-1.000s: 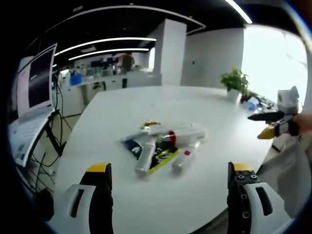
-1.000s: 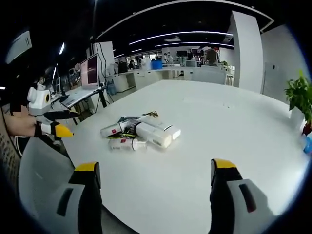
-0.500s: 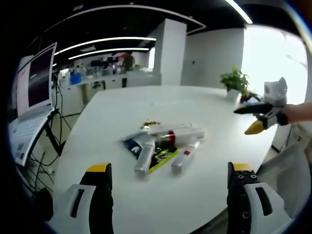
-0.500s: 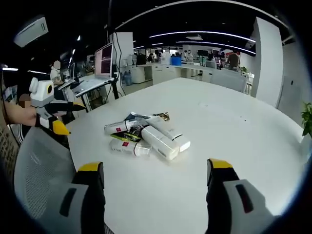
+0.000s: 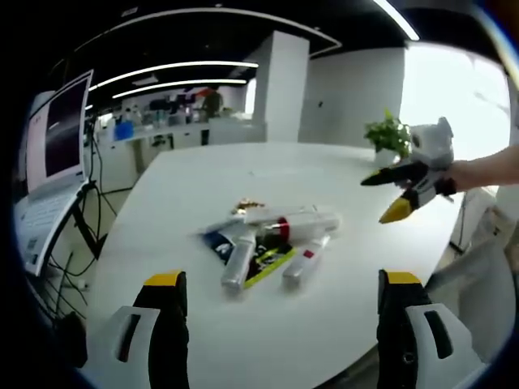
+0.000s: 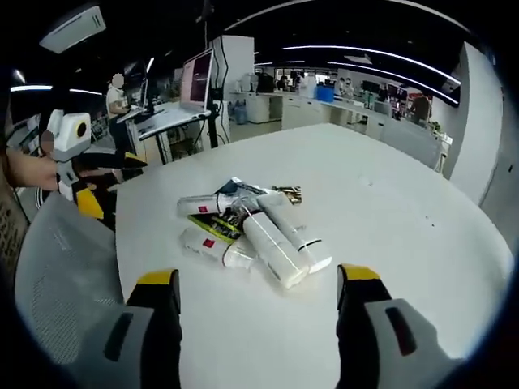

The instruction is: Arrange the skincare products in the storage area until every visible bottle or jar stands upright without overlapping.

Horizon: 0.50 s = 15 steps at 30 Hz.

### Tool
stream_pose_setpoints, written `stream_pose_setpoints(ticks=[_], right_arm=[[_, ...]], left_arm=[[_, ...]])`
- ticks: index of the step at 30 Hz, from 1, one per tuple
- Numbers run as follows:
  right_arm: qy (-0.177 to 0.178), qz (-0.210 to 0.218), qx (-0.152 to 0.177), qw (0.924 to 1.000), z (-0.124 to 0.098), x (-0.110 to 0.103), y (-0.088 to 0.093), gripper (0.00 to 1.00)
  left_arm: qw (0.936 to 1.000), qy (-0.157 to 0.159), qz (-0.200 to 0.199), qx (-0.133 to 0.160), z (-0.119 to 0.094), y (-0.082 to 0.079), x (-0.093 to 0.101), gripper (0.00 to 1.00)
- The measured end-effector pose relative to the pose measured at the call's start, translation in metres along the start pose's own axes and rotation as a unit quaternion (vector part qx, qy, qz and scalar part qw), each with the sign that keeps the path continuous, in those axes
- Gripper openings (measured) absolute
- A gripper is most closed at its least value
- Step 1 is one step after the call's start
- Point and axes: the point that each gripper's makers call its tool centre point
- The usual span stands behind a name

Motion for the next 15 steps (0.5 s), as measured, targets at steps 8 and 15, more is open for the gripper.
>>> stream_pose_setpoints(ticks=[8,15], right_arm=[[-0.023,-0.050,-0.011,0.9984,0.020,0.004,-0.012,0.77],[-0.051,-0.084,-0.020,0.9950,0.041,0.007,-0.015,0.67]], left_arm=[[0.9999,-0.002,-0.013,0.006,-0.001,-0.002,-0.003,0.96],[0.9998,-0.004,-0.018,0.008,-0.002,-0.003,-0.004,0.95]])
Point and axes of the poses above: the point that each gripper's makers call its tool centre point, and the gripper's own axes: z roughly forward along the fingers, x roughly to its right, y roughly out of its underside, and after that the axes turned 14 degrees about -z, right-handed
